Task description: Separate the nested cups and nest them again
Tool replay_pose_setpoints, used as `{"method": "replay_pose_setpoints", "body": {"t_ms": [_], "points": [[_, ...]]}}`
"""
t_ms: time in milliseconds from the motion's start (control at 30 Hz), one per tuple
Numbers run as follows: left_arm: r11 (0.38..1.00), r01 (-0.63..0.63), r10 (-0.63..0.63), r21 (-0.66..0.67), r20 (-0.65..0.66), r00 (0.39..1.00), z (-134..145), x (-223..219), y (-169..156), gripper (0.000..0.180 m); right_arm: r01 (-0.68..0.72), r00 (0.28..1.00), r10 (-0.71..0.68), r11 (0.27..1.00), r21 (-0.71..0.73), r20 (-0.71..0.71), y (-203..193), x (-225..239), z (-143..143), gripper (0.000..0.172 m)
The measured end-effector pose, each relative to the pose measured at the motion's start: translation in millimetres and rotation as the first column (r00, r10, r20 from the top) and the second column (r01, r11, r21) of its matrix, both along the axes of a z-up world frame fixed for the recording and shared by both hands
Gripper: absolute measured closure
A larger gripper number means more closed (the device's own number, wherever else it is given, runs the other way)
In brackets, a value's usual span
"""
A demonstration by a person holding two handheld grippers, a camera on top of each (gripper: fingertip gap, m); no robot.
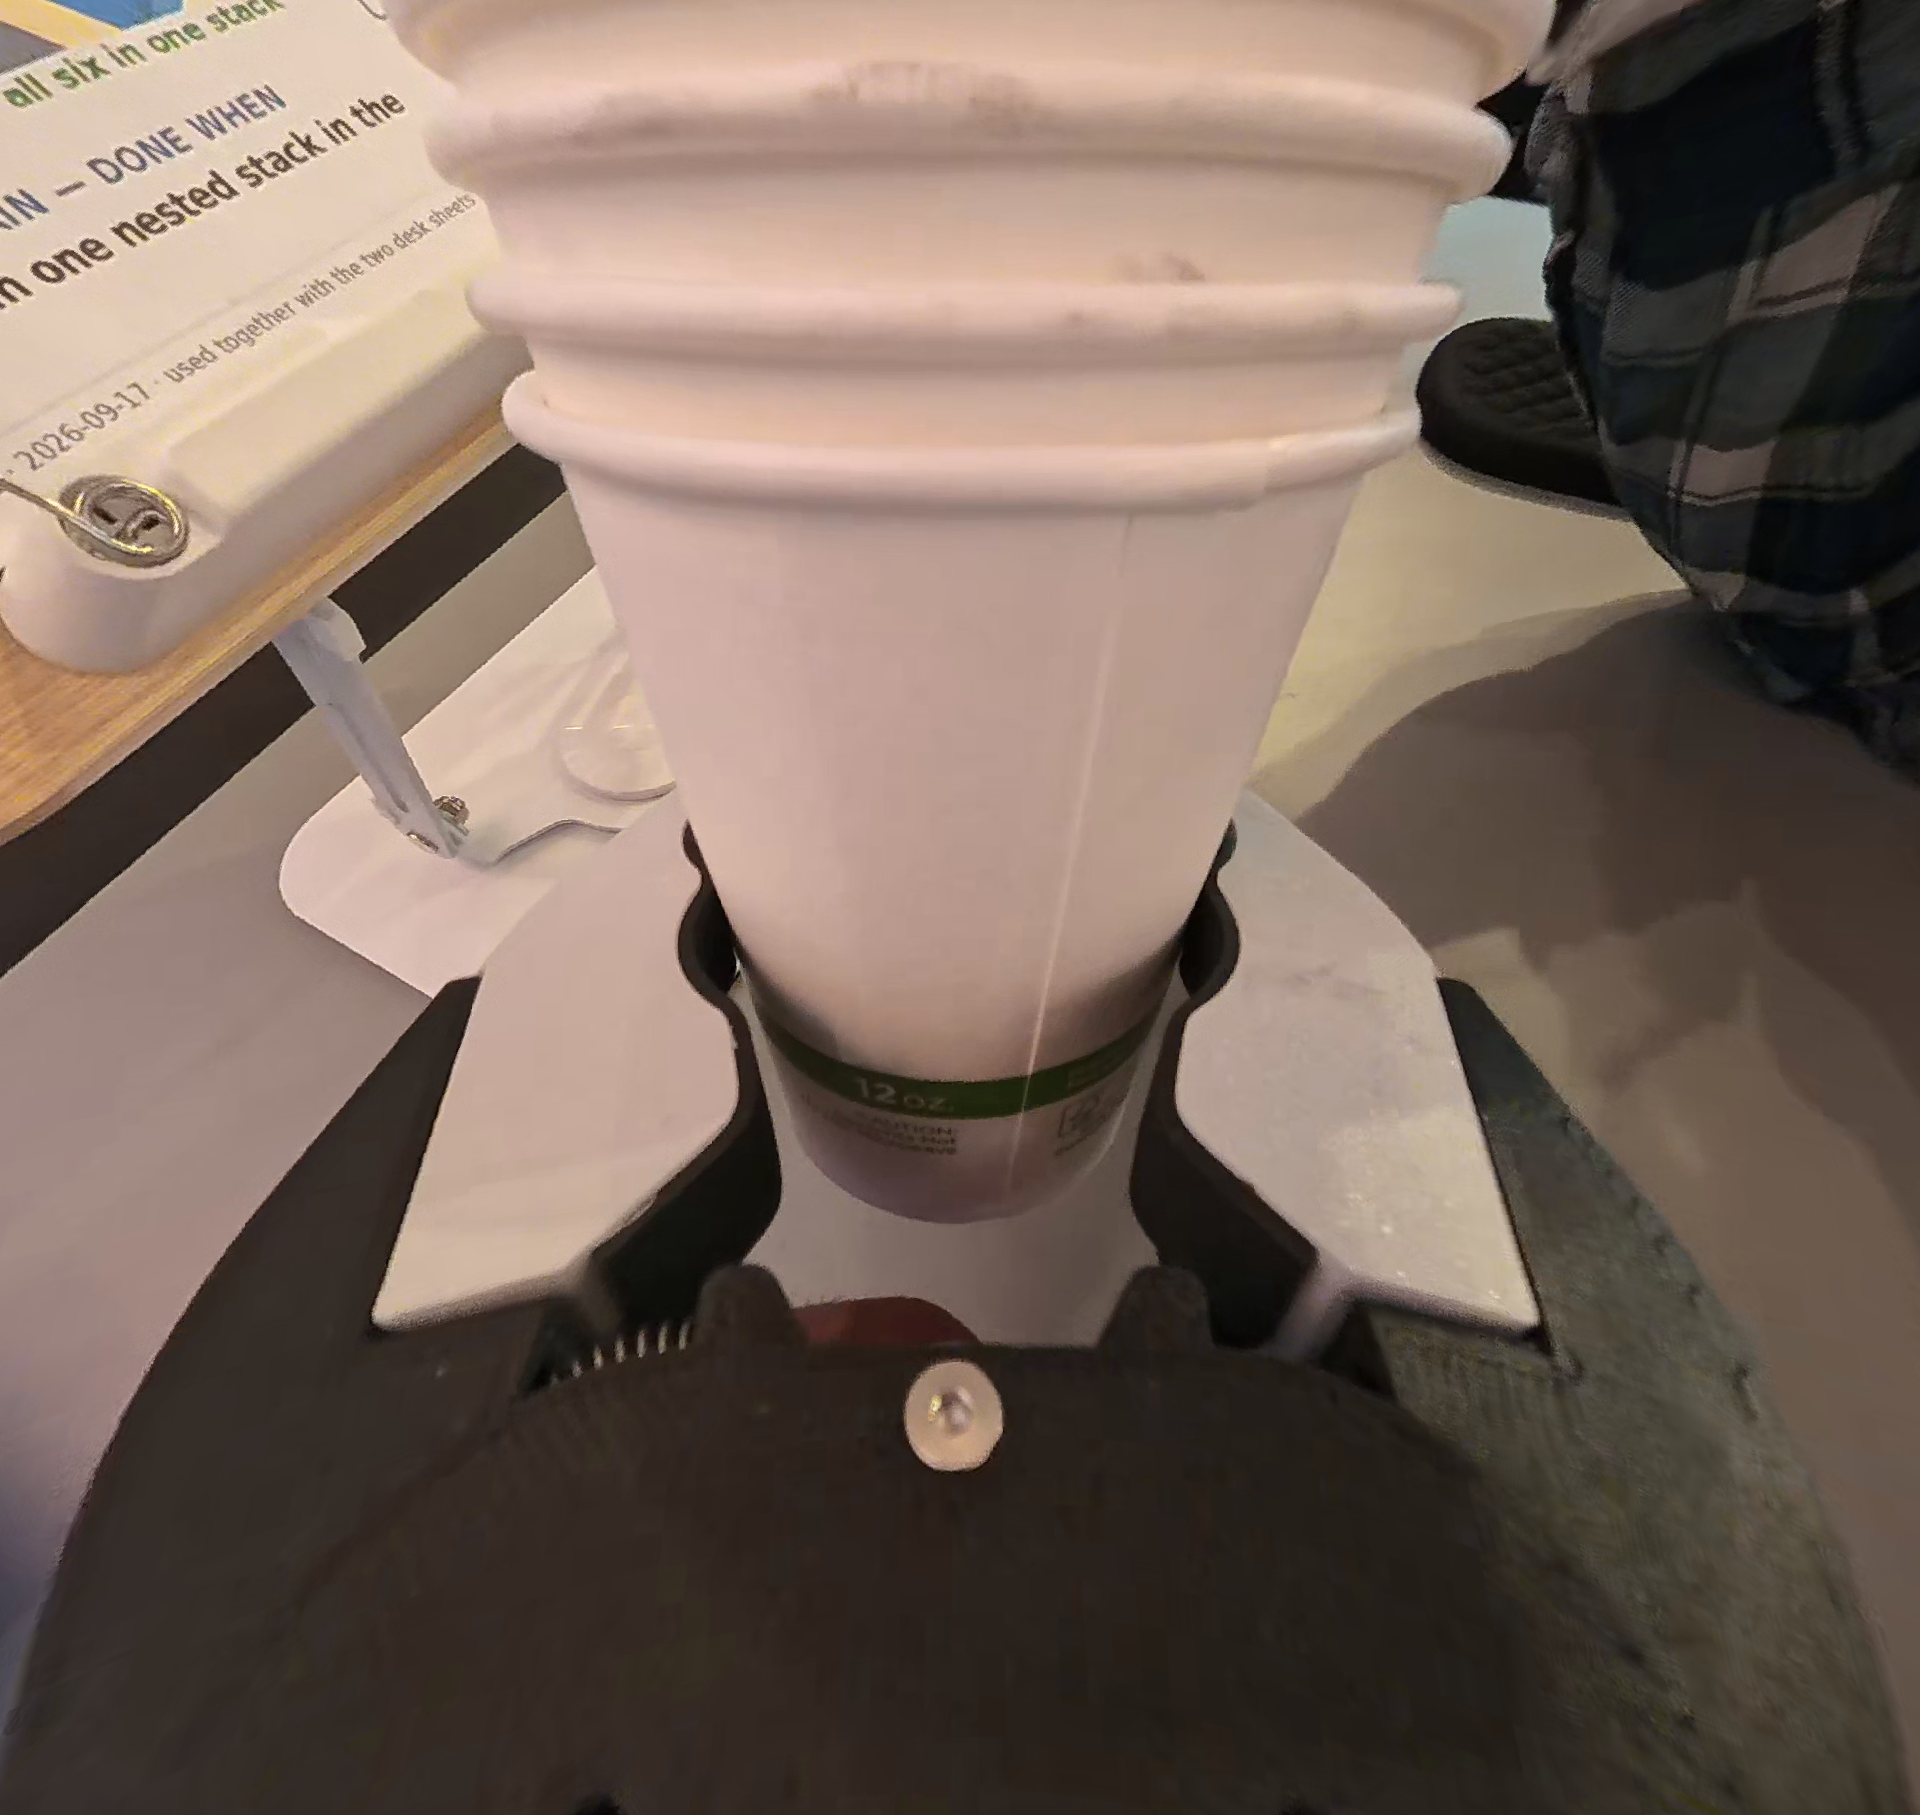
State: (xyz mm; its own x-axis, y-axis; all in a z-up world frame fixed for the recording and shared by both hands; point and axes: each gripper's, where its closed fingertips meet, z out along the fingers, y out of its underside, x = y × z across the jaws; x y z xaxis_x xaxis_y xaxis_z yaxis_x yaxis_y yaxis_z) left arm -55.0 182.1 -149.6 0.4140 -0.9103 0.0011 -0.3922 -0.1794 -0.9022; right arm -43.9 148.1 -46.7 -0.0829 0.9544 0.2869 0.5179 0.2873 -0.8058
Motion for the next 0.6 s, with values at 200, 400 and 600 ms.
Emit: {"method": "replay_pose_setpoints", "body": {"t_ms": [200,400,600], "points": [[1.000,-0.008,0.008,-0.004,-0.014,1.000,-3,0,2,0.095,-0.031,0.999,0.031,0.999,-0.030,-0.008,-1,1,-3,0.169],[1.000,-0.010,0.010,0.000,-0.010,1.000,-1,-2,1,0.095,-0.028,0.997,0.026,0.999,-0.030,-0.068,2,4,9,0.169],[1.000,-0.013,0.013,0.003,-0.017,1.000,-2,-4,3,0.095,0.037,0.984,-0.035,0.999,0.010,-0.174,11,22,39,0.169]]}}
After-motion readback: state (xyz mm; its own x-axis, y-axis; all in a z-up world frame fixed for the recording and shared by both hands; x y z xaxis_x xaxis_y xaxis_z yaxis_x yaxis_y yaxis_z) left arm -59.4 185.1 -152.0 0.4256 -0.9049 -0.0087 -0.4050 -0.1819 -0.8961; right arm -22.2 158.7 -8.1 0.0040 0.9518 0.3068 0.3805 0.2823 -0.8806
